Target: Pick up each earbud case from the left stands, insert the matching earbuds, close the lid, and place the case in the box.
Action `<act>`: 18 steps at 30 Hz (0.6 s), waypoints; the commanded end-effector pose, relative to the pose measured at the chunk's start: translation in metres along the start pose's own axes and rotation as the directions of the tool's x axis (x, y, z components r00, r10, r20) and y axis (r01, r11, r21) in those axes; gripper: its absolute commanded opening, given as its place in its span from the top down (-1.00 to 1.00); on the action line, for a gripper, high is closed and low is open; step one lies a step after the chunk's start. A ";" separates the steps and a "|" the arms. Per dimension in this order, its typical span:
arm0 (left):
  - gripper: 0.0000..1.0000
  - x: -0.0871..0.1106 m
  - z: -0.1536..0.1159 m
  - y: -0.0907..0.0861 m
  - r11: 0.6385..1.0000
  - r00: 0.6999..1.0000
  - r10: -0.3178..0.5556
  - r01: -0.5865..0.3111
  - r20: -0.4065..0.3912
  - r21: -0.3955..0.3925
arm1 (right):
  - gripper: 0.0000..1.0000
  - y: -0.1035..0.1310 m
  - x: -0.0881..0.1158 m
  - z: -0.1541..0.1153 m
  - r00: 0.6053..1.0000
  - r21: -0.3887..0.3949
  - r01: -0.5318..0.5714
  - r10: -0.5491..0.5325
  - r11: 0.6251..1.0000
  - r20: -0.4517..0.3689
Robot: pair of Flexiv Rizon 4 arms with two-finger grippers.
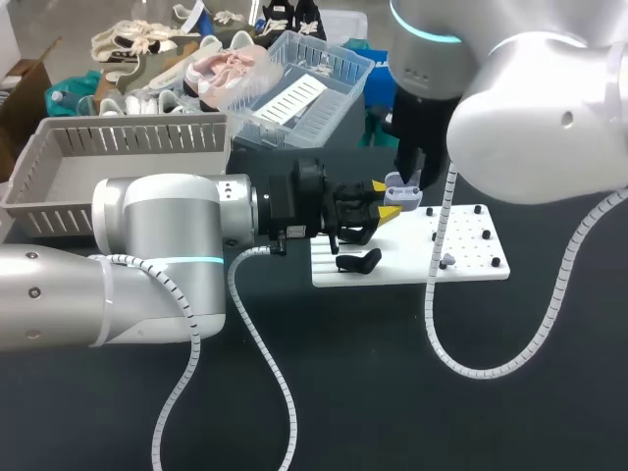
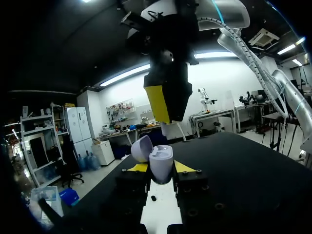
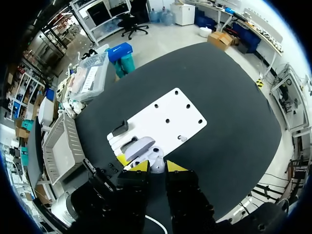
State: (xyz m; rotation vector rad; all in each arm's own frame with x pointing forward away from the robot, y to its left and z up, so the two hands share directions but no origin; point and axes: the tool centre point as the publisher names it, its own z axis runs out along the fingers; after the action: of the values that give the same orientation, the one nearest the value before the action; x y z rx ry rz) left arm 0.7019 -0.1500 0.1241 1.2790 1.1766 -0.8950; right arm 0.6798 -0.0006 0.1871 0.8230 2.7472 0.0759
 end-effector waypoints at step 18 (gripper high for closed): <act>1.00 0.001 0.000 -0.001 1.000 1.000 0.002 -0.002 0.003 -0.005 | 1.00 0.005 -0.003 0.008 1.000 -0.009 0.003 -0.003 1.000 -0.015</act>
State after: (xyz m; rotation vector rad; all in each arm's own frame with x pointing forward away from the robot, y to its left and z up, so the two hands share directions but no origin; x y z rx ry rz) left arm 0.7019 -0.1500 0.1241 1.2790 1.1765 -0.8950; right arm 0.6861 0.0004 0.1821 0.8165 2.7591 0.0970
